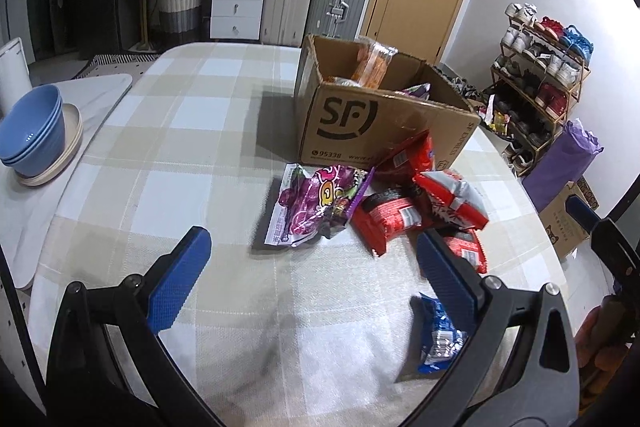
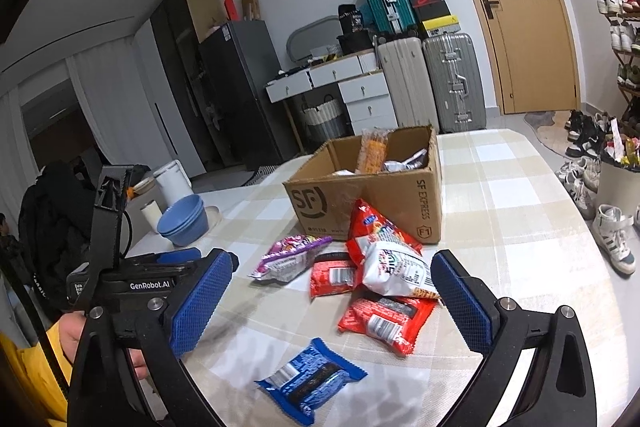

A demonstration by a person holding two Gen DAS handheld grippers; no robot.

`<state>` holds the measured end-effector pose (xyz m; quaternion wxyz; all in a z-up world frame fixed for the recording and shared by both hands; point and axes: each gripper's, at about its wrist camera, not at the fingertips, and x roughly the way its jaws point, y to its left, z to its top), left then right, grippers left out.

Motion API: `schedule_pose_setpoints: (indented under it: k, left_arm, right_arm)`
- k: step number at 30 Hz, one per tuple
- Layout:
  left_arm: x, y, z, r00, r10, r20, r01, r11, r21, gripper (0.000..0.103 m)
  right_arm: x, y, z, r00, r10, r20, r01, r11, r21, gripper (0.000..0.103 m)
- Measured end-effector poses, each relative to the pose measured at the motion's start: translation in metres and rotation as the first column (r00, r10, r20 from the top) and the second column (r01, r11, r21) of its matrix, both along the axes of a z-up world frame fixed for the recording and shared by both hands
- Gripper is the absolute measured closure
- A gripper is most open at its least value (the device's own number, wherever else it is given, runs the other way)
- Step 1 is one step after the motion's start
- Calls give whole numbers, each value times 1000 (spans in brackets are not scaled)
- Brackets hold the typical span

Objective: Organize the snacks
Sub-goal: 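Grasp the purple grape candy bag with the left tool while the right tool grasps a white chip bag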

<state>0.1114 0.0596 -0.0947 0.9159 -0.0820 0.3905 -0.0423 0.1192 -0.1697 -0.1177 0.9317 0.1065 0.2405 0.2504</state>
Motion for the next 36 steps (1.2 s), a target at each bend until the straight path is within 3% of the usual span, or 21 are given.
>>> schedule_pose_setpoints:
  k: [4,20,23,26,29,31,36]
  left_arm:
    - [20,2,-11,999,7,-32,-6,1000,9,1]
    - [120,10,-66,976,-63,-208,42,994,-105,1]
    - [125,6,-78,967,-83,-242,61,993,-99,3]
    - [128,2,-79,971,-101,-215,87,994,-73,6]
    - [130,4,-78,975,-97,-200,84,994,-74,24]
    - [132,7,-77,976,-89,-197,77,995,-67,45]
    - [131,12,-76,977,-97,-189,82,993,-84,53]
  right_arm:
    - [18,0,-11,999,-15,-44,14,1000,-24,2]
    - [90,-4,-37,987,-15,-159,12,1000,-20,2]
    - [100,-2,-41,984,-12,-176,9,1000,-16,2]
    - [107,1,-45,982,-8,-188,6,1000,-11,2]
    - [111,5,-51,977,-7,-211,4,1000,-16,2]
    - [113,6,-54,973,-3,-230,-1,1000,-18,2]
    - [120,11,-62,965,-3,-263,-8,999,-41,2]
